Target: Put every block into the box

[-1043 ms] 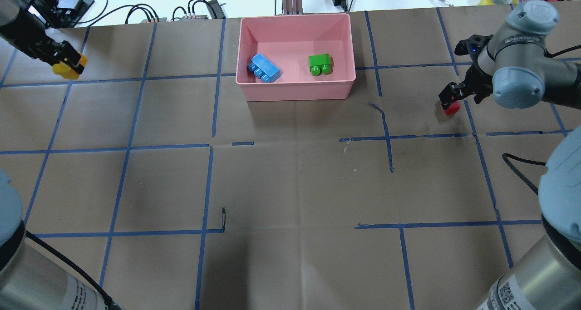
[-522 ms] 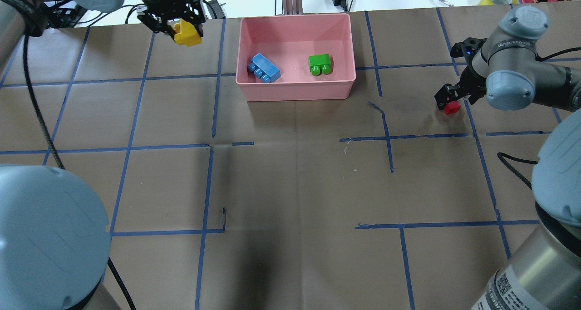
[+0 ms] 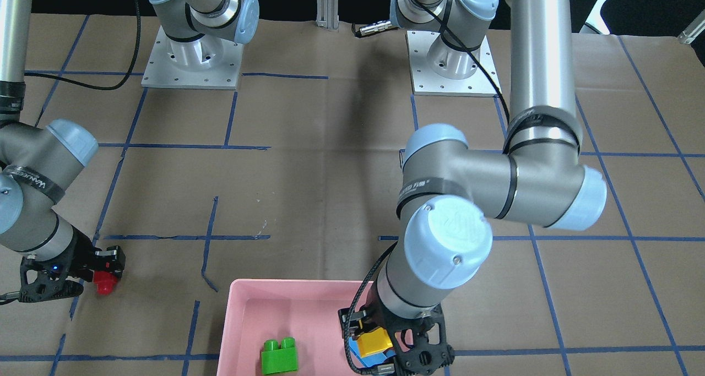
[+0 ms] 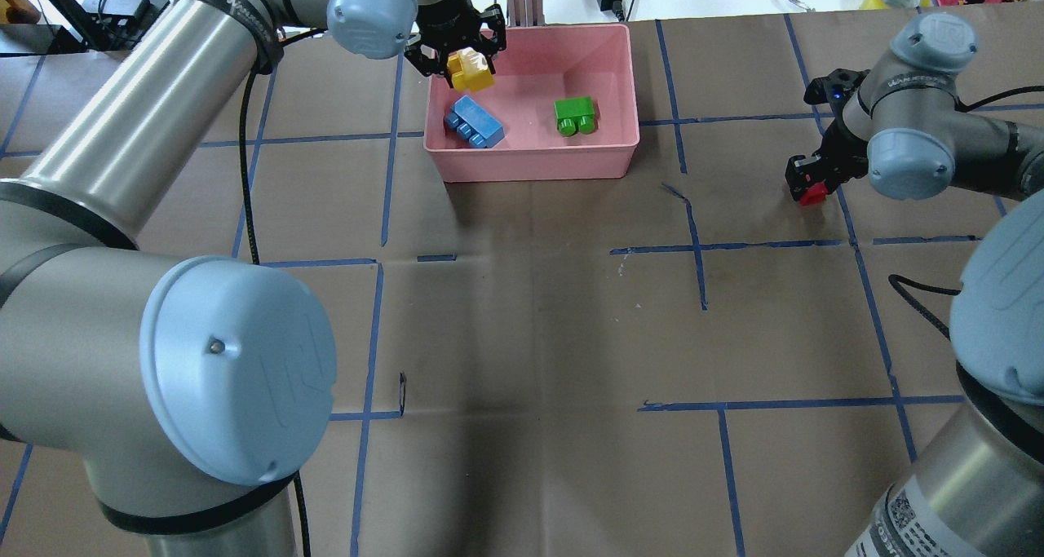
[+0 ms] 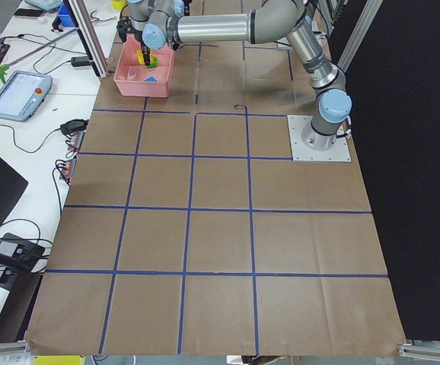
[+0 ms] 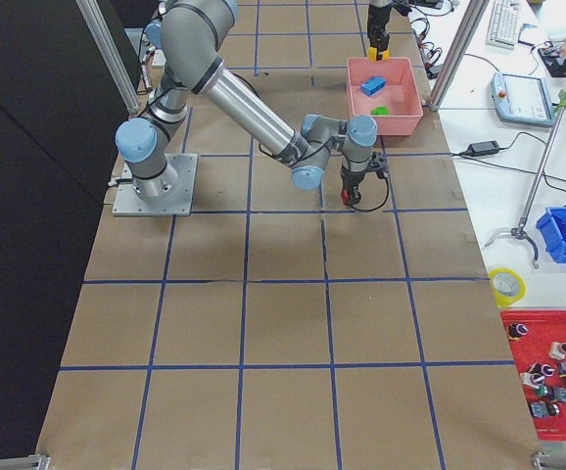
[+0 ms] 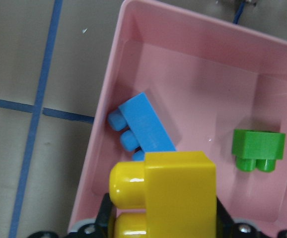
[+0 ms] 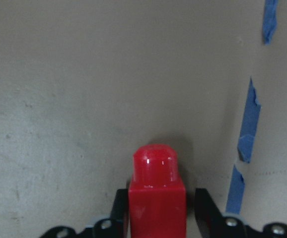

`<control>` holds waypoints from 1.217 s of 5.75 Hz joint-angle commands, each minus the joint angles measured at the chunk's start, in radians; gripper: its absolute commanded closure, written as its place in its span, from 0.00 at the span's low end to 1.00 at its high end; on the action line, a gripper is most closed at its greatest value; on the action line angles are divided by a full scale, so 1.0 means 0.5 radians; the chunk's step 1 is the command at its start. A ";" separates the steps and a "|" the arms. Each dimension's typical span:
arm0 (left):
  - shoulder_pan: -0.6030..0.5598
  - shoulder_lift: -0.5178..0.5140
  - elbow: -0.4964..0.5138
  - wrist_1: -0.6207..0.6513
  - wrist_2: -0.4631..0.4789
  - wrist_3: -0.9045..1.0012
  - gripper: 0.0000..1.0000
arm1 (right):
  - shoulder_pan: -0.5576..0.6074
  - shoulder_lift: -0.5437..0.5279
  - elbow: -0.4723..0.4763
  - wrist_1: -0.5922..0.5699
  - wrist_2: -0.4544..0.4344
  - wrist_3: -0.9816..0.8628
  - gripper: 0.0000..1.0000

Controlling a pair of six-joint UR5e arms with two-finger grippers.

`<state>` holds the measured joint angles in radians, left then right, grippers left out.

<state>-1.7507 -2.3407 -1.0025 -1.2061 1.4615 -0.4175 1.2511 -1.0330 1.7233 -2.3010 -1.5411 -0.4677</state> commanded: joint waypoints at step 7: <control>0.292 0.516 -0.145 -0.504 0.163 0.888 0.01 | 0.038 -0.213 -0.785 0.897 -0.014 -0.016 0.95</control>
<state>-1.6429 -2.1666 -1.0353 -1.3775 1.5405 -0.0805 1.2655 -1.1298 1.4207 -1.9337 -1.5548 -0.4732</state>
